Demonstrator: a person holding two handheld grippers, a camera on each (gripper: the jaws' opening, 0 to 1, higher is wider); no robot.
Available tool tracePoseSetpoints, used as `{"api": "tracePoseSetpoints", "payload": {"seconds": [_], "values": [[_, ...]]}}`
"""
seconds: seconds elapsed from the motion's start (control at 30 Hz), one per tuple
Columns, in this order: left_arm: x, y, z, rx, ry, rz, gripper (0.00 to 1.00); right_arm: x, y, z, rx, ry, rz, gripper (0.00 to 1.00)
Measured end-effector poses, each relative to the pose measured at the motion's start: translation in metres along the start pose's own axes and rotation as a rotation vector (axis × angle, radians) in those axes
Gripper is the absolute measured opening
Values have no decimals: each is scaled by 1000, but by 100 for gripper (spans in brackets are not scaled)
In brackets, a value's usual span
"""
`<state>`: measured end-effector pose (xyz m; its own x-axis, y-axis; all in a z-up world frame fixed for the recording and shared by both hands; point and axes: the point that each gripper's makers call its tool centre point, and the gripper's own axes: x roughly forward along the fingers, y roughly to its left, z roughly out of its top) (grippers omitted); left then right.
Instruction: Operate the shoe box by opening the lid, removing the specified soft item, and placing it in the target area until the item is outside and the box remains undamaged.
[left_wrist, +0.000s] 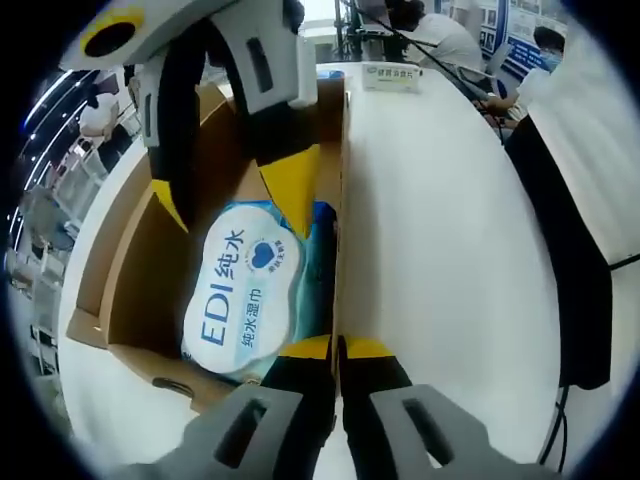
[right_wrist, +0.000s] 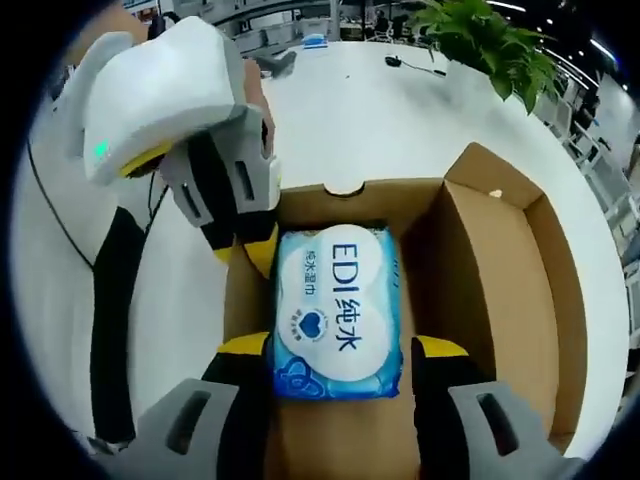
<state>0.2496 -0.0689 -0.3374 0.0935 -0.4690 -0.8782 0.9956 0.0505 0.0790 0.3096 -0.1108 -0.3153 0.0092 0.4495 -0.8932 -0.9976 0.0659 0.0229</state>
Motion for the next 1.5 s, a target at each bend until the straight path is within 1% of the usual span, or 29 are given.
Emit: {"api": "tracePoseSetpoints", "payload": {"seconds": [0.13, 0.17, 0.27, 0.37, 0.43, 0.63, 0.73, 0.93, 1.07, 1.33, 1.5], "values": [[0, 0, 0, 0, 0, 1, 1, 9, 5, -3, -2, 22, 11, 55], [0, 0, 0, 0, -1, 1, 1, 12, 5, -5, 12, 34, 10, 55], [0, 0, 0, -1, 0, 2, 1, 18, 6, -3, 18, 25, 2, 55], [0, -1, 0, 0, -1, 3, 1, 24, 7, -5, -14, 37, -6, 56], [0, -1, 0, -1, -1, 3, 1, 24, 5, -5, -21, 40, -2, 55], [0, -1, 0, 0, -4, 0, 1, 24, 5, -6, -20, 13, 18, 54], [0, -2, 1, 4, -5, 2, 1, 23, 5, -8, -42, 19, 25, 54], [0, -1, 0, 1, -6, 1, 1, 20, 4, -13, -53, 27, 32, 54], [0, -1, 0, 1, -7, 1, 1, 16, 2, -21, -52, 34, 33, 53], [1, -1, 0, 1, -8, -1, 1, 3, -5, -49, -34, 69, 31, 53], [0, -1, 0, 0, -7, -1, 1, -3, -7, -59, -25, 80, 30, 53]]}}
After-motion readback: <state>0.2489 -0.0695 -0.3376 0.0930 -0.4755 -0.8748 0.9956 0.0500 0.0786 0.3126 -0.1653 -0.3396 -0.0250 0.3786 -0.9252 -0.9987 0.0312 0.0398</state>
